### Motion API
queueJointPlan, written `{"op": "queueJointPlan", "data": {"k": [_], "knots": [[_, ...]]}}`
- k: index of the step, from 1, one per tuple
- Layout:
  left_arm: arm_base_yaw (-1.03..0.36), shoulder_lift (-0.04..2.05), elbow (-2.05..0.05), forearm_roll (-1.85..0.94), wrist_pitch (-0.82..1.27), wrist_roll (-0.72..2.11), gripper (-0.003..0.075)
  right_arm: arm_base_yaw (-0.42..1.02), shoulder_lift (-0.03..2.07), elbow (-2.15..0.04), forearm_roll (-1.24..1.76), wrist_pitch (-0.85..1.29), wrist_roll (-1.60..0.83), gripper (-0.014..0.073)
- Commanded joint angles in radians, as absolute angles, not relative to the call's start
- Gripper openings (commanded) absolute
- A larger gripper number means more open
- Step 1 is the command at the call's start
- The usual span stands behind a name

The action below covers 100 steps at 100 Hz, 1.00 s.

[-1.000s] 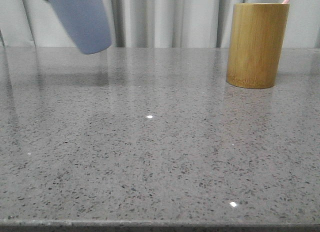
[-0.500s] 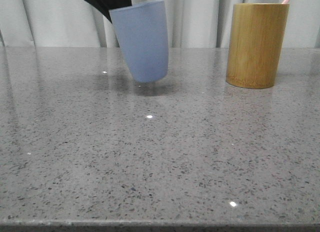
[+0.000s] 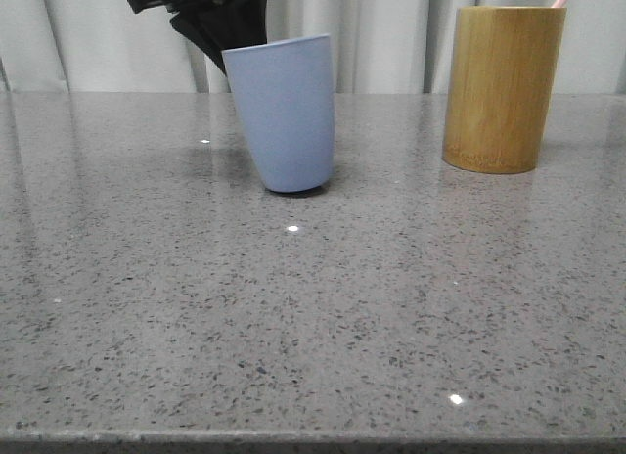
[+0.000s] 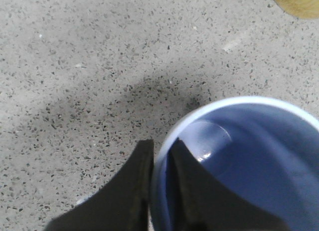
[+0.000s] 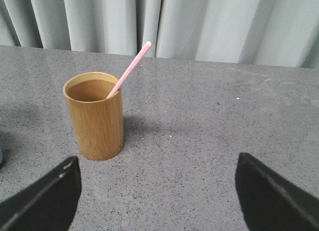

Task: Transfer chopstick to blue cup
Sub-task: 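Lift the blue cup and carry it toward the table center, then set the blue cup down, open the left gripper, withdraw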

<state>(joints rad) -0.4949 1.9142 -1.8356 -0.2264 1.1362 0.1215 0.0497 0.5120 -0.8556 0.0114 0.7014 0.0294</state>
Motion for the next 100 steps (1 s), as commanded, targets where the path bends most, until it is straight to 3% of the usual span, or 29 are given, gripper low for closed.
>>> {"op": "queueJointPlan", "data": {"k": [1, 19, 29, 55, 67, 100], "knots": [[-0.504, 1.878, -1.865, -0.237, 1.131, 0.112, -0.0019, 0.044, 0.525, -0.887, 0.009, 0.634, 0.025, 0.0624], [-0.504, 1.878, -1.871, -0.241, 1.134, 0.112, -0.0013, 0.044, 0.525, -0.887, 0.009, 0.635, 0.025, 0.0624], [-0.504, 1.878, -1.881, -0.241, 1.142, 0.112, 0.0044, 0.044, 0.525, -0.887, 0.009, 0.635, 0.025, 0.0624], [-0.504, 1.878, -1.931, -0.241, 1.176, 0.112, 0.0411, 0.044, 0.525, -0.887, 0.009, 0.637, 0.025, 0.0624], [-0.504, 1.878, -1.935, -0.245, 1.182, 0.112, 0.0519, 0.044, 0.525, -0.887, 0.009, 0.637, 0.025, 0.0624], [-0.504, 1.831, -1.935, -0.262, 1.199, 0.112, 0.0538, 0.044, 0.525, -0.887, 0.009, 0.637, 0.025, 0.0624]]}}
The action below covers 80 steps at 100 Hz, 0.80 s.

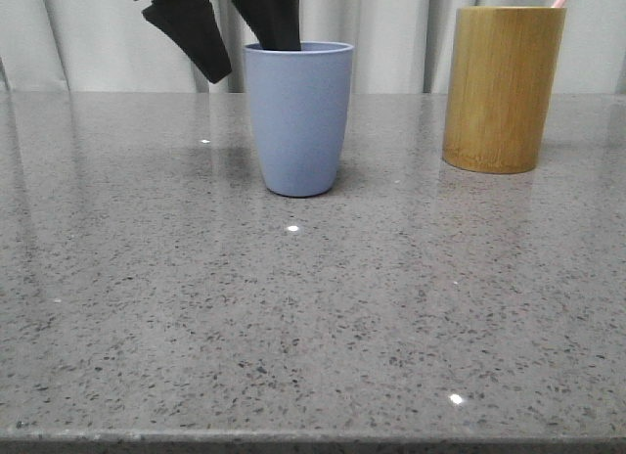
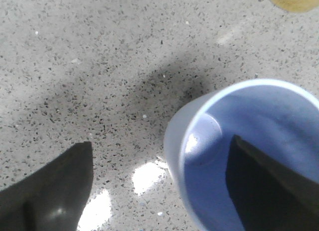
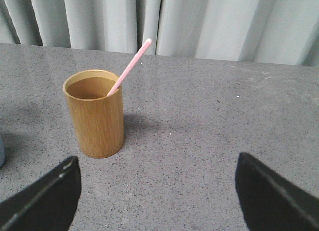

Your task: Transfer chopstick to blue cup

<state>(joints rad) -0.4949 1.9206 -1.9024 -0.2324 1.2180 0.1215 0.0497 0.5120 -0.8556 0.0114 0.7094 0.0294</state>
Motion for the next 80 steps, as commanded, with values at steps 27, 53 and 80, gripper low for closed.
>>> {"op": "queueJointPlan", "data": {"k": [27, 53, 80], "knots": [[-0.483, 1.702, -1.924, -0.224, 1.147, 0.112, 0.0537, 0.044, 0.525, -0.887, 0.009, 0.639, 0.025, 0.0624], [-0.356, 1.563, -1.772, -0.176, 1.104, 0.112, 0.0537, 0.044, 0.525, -0.887, 0.009, 0.649, 0.025, 0.0624], [-0.126, 1.314, -1.451, -0.172, 0.99, 0.117, 0.0537, 0.044, 0.525, -0.884, 0.009, 0.674, 0.025, 0.0624]]}}
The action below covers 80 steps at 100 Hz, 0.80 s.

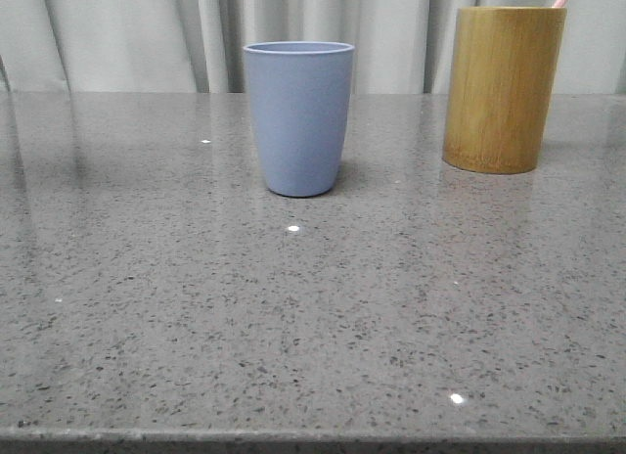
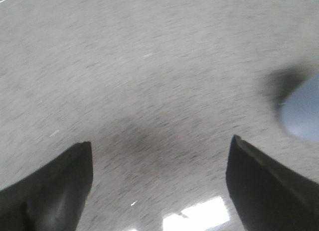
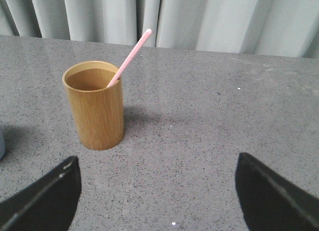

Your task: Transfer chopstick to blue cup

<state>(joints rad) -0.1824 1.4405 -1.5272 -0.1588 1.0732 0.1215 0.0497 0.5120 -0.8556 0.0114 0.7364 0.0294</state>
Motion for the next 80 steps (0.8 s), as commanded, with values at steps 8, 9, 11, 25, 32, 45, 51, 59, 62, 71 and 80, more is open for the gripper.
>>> {"op": "queueJointPlan", "data": {"k": [8, 9, 11, 25, 32, 45, 51, 59, 62, 71, 80], "knots": [[-0.081, 1.223, -1.327, -0.167, 0.956, 0.124, 0.0537, 0.044, 0.525, -0.881, 0.009, 0.676, 0.025, 0.0624], [-0.075, 1.206, -1.317, -0.164, 0.95, 0.126, 0.0537, 0.044, 0.525, -0.879, 0.009, 0.676, 0.025, 0.0624], [-0.066, 1.188, -1.285, -0.164, 0.939, 0.127, 0.0537, 0.044, 0.525, -0.877, 0.009, 0.676, 0.025, 0.0624], [-0.038, 1.003, -1.085, -0.162, 0.852, 0.127, 0.0537, 0.044, 0.525, -0.859, 0.009, 0.666, 0.025, 0.0624], [-0.038, 0.915, -1.001, -0.162, 0.836, 0.127, 0.0537, 0.044, 0.525, -0.855, 0.009, 0.664, 0.025, 0.0624], [-0.038, 0.782, -0.881, -0.149, 0.835, 0.127, 0.0537, 0.044, 0.525, -0.855, 0.009, 0.637, 0.025, 0.0624], [-0.038, 0.735, -0.846, -0.143, 0.835, 0.127, 0.0537, 0.044, 0.525, -0.855, 0.012, 0.614, 0.025, 0.0624], [-0.038, 0.693, -0.809, -0.143, 0.835, 0.127, 0.0537, 0.044, 0.525, -0.855, 0.021, 0.582, 0.025, 0.0624], [-0.038, 0.682, -0.802, -0.143, 0.835, 0.127, 0.0537, 0.044, 0.527, -0.855, 0.027, 0.57, 0.025, 0.0624], [-0.038, 0.663, -0.792, -0.143, 0.835, 0.127, 0.0537, 0.044, 0.54, -0.855, 0.066, 0.537, 0.025, 0.0624], [-0.038, 0.661, -0.792, -0.143, 0.837, 0.127, 0.0537, 0.044, 0.574, -0.855, 0.111, 0.512, 0.025, 0.0624]]}}
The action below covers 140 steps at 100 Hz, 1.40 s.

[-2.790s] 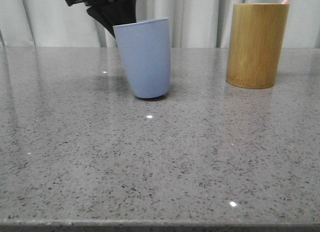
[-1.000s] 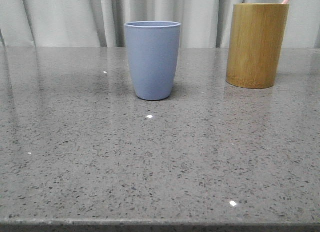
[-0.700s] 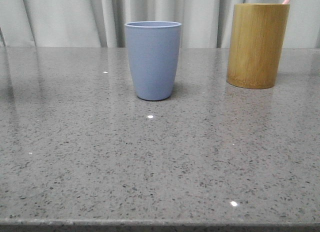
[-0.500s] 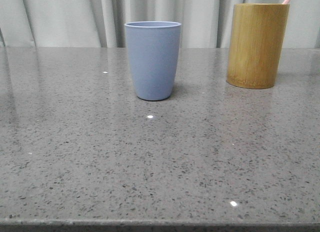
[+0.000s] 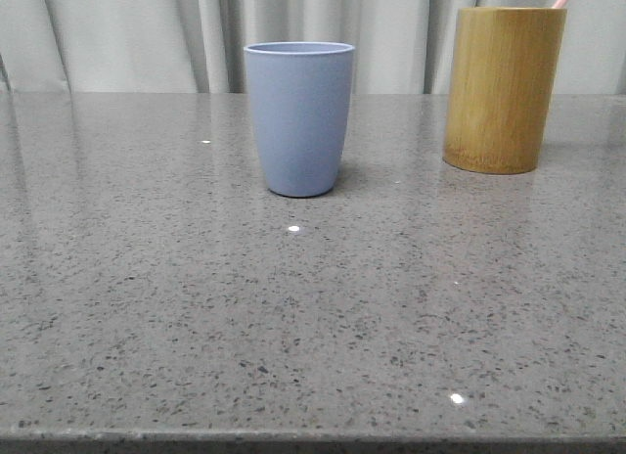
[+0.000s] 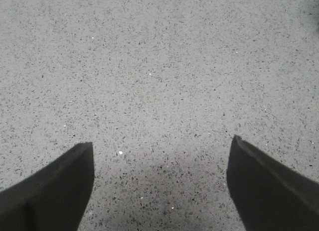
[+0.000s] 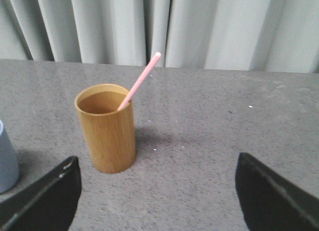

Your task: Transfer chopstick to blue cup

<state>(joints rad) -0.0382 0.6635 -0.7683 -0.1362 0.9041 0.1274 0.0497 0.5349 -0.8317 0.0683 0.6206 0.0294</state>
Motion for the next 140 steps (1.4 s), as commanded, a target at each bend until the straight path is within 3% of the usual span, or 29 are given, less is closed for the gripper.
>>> {"op": "queueJointPlan", "data": {"k": [1, 76, 140], "knots": [[-0.038, 0.661, -0.792, -0.143, 0.837, 0.127, 0.0537, 0.044, 0.582, -0.855, 0.116, 0.51, 0.025, 0.0624], [-0.038, 0.661, -0.792, -0.143, 0.835, 0.127, 0.0537, 0.117, 1.135, -0.855, 0.162, -0.18, 0.067, 0.0624], [-0.038, 0.661, -0.792, -0.143, 0.835, 0.127, 0.0537, 0.143, 1.352, -0.855, 0.161, -0.497, 0.282, 0.0613]]}}
